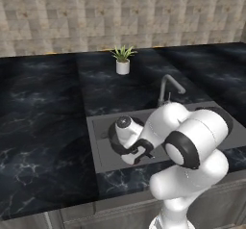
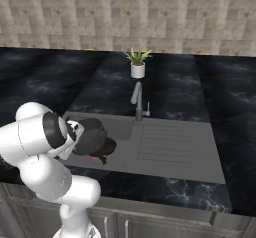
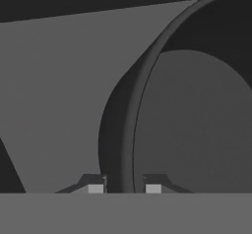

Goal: Move the pot and pan from the stove into the sink.

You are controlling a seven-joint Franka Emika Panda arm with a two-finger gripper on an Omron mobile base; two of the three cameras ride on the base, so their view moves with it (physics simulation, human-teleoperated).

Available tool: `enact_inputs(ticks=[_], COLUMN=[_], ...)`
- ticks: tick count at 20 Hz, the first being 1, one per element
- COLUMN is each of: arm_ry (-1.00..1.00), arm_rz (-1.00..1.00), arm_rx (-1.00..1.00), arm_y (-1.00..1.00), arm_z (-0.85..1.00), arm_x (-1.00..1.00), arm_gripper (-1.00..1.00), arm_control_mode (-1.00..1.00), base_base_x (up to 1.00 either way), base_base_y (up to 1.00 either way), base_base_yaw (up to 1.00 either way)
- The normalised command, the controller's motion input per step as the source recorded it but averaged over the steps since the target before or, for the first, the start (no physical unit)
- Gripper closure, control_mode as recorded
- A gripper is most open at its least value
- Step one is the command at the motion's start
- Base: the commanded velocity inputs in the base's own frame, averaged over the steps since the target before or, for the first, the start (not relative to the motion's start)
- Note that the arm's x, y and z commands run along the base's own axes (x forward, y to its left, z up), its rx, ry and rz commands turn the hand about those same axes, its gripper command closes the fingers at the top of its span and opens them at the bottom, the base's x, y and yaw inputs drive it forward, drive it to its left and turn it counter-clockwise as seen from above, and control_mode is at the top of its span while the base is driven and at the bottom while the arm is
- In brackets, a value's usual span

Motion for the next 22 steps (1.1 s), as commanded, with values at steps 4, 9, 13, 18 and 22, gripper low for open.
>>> enact_inputs(ticks=[4, 9, 13, 18, 22], arm_ry=[0.00, 0.00, 0.00, -0.03, -0.05], arm_rz=[0.00, 0.00, 0.00, -0.03, -0.07], arm_rx=[-0.01, 0.00, -0.02, 0.01, 0.03], arm_y=[0.22, 0.00, 0.00, 0.02, 0.05], arm_z=[-0.10, -0.02, -0.16, 0.08, 0.48], arm_x=[0.00, 0.01, 0.05, 0.11, 0.03], arm_gripper=[1.00, 1.00, 1.00, -1.00, -1.00], arm_control_mode=[-1.00, -1.00, -1.00, -1.00, -1.00], base_base_x=[0.00, 0.00, 0.00, 0.00, 0.00], base_base_y=[0.00, 0.00, 0.00, 0.00, 0.00], base_base_yaw=[0.00, 0.00, 0.00, 0.00, 0.00])
